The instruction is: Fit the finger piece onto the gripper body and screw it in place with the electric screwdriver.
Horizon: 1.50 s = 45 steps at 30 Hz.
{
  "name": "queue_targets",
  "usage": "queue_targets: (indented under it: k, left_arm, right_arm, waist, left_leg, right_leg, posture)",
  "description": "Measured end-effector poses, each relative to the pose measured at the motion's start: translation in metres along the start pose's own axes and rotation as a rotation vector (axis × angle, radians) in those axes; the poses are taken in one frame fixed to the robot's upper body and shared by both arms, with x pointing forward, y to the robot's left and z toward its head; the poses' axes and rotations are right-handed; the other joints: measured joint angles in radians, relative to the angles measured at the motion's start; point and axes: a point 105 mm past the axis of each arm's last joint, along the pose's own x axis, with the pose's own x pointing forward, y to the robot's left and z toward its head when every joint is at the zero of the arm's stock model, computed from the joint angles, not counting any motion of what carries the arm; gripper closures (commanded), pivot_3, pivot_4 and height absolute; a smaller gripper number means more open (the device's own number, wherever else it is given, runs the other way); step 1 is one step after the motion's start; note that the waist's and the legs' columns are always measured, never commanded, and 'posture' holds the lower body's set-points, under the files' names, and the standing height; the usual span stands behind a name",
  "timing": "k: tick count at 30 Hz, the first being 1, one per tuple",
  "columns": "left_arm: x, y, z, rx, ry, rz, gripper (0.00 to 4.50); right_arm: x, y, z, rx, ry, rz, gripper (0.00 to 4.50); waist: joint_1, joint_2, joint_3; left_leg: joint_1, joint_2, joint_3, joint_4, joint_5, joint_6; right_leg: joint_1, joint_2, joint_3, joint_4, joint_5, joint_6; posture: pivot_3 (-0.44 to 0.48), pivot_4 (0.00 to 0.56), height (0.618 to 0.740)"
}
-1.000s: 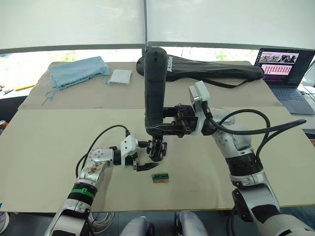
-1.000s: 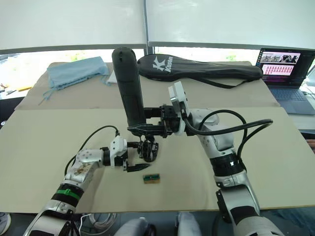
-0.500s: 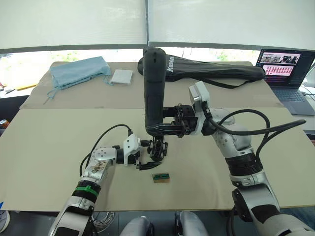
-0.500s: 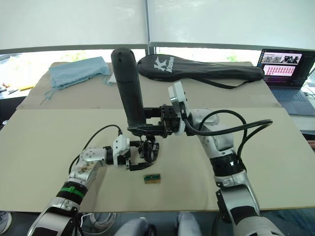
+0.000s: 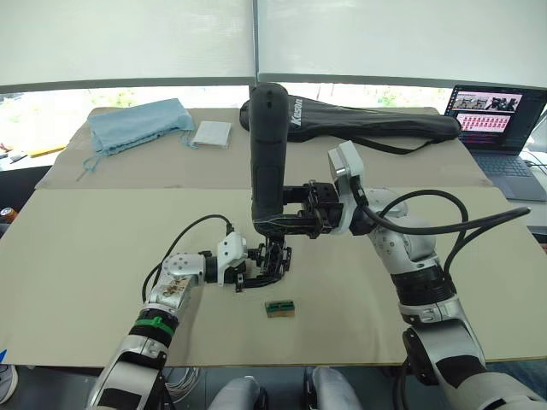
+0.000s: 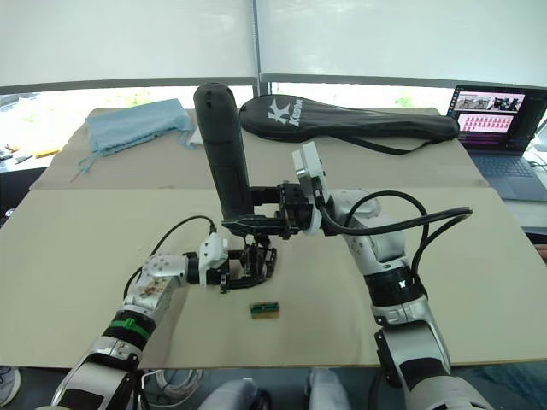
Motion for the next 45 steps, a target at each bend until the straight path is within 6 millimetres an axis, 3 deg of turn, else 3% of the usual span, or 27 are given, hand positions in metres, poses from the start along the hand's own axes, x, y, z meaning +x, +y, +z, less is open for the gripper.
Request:
queue_targets:
  k: [45]
  left_arm:
    - [0.000,-0.002,-0.006,-0.028,0.019,0.010,2.19]
  right_arm:
    - [0.003,0.001,-0.014,0.027,0.028,-0.055,2.58]
  waist:
    - [-0.002,0.000,-0.017]
  left_leg:
    - [0.002,0.000,-0.001,-0.001,0.000,0.000]
  right_leg:
    - [0.002,0.000,0.001,0.000,0.000,0.000]
  posture:
    - [0.000,0.150,0.740]
